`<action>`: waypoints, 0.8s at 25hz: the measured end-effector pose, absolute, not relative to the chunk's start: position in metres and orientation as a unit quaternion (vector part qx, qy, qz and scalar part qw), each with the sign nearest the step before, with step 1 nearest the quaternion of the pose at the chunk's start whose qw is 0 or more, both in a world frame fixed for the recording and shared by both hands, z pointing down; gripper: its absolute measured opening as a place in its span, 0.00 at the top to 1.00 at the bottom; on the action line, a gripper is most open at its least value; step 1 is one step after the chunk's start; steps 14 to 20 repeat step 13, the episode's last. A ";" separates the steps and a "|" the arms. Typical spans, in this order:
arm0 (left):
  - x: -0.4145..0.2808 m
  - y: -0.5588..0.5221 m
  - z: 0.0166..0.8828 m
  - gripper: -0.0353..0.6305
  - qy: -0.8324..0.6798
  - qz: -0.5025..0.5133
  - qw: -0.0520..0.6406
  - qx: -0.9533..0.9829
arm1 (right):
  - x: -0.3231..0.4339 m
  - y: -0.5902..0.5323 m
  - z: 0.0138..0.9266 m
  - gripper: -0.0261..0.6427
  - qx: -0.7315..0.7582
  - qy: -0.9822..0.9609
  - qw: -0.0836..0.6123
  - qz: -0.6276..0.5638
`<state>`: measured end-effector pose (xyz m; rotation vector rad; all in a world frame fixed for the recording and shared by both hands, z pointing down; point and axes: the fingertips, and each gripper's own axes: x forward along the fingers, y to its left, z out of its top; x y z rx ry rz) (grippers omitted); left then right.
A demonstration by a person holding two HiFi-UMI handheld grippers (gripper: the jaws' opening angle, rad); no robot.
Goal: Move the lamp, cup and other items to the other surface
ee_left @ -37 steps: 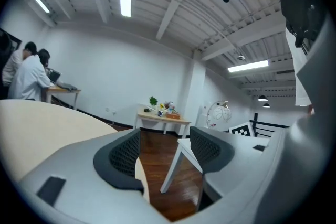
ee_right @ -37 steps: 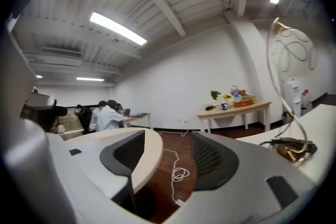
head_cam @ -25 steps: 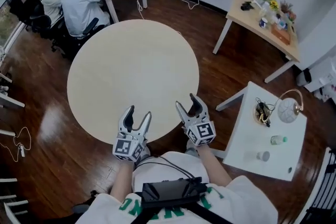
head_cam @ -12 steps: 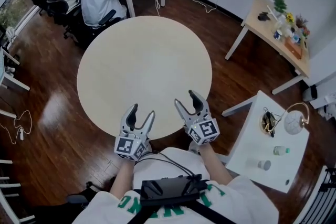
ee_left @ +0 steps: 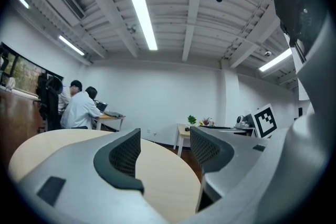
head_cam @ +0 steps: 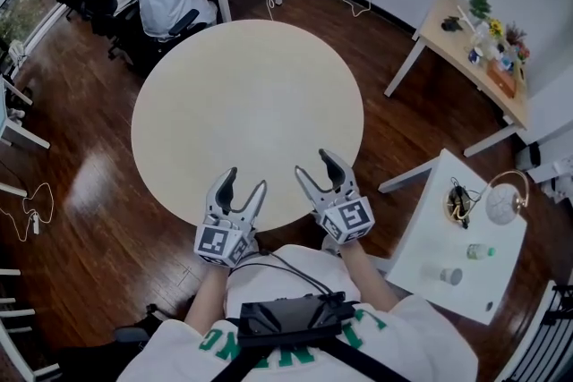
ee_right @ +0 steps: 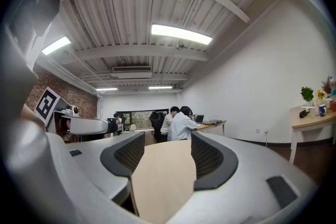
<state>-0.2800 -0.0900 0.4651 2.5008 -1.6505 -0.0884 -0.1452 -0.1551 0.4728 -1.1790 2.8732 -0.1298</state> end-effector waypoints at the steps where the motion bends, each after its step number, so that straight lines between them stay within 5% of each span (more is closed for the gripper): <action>1: -0.280 -0.090 0.465 0.53 -0.549 -0.028 0.074 0.832 | -0.146 -0.153 0.475 0.51 -0.377 0.925 0.015 -0.041; 20: -0.262 -0.100 0.472 0.53 -0.533 -0.032 0.075 0.842 | -0.128 -0.154 0.483 0.51 -0.387 0.921 0.013 -0.049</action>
